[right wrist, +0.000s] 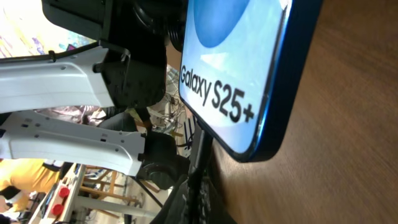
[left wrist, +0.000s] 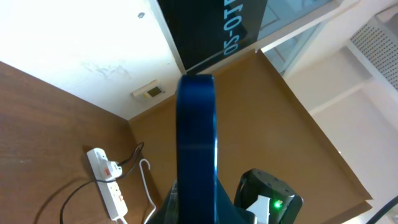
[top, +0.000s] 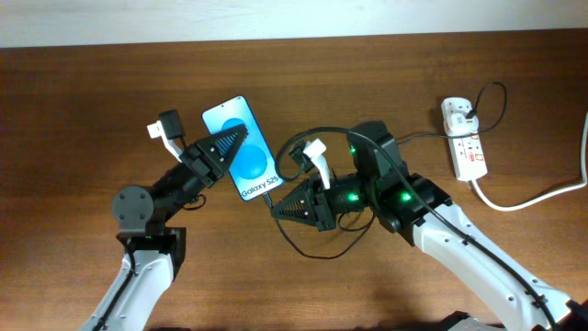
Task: Plug charger to phone and switch on socket
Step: 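Push the cable plug into the phone port with the right gripper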
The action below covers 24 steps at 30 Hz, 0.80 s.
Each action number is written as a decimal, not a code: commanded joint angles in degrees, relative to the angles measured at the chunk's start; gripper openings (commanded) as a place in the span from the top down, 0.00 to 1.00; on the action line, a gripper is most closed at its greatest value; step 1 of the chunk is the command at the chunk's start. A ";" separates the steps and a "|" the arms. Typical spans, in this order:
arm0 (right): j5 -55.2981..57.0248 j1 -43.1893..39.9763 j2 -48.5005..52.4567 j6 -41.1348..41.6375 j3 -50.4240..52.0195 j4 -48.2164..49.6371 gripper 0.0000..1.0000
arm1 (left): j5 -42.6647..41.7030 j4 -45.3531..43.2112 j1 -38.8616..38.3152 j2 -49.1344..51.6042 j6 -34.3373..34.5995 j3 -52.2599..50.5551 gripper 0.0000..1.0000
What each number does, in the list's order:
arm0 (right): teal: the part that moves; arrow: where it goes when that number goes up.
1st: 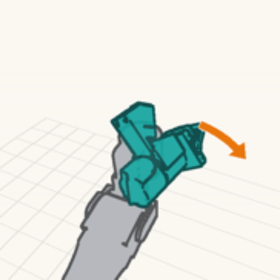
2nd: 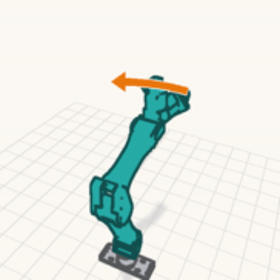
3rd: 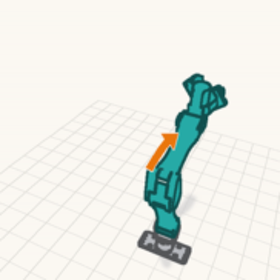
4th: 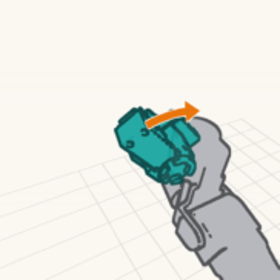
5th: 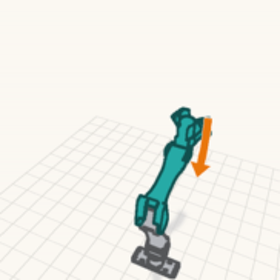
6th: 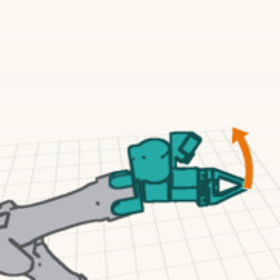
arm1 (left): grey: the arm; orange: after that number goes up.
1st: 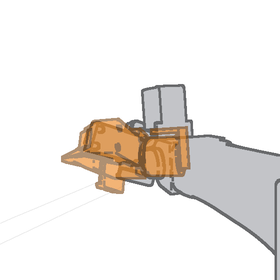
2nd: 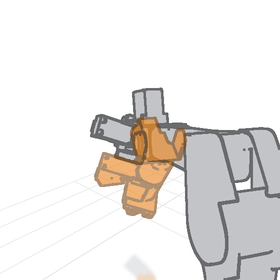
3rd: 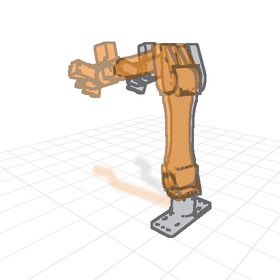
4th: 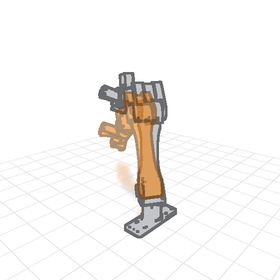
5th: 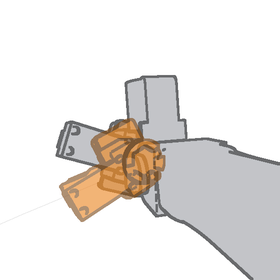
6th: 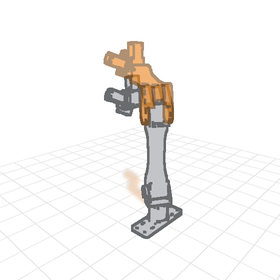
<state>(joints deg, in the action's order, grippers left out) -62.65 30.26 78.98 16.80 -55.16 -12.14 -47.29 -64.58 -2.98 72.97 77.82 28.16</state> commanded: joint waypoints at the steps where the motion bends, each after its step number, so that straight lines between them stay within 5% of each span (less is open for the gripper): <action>1: -1.20 0.55 0.11 0.28 -0.13 0.68 0.96 | -0.26 -0.48 -0.74 -0.61 -1.36 0.85 1.00; 4: -1.22 0.52 0.11 2.21 -0.13 2.80 0.96 | -1.18 -0.48 -0.79 -0.61 -1.36 0.85 1.00; 14: 0.33 0.35 0.09 4.96 -0.31 8.44 0.96 | -28.92 -1.40 -0.76 -0.61 -2.67 0.85 1.00; 22: 0.28 -2.21 -2.49 6.05 -1.22 8.17 0.96 | -24.52 2.56 -2.54 -0.61 -3.13 0.74 1.00; 24: -0.76 -2.21 -2.49 5.95 -1.22 6.56 0.84 | -22.27 2.51 -2.86 -0.61 -3.30 0.74 1.00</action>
<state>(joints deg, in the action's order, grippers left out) -67.68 31.20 79.33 22.79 -52.86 -7.46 -58.85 -62.50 -2.68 72.97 76.64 30.76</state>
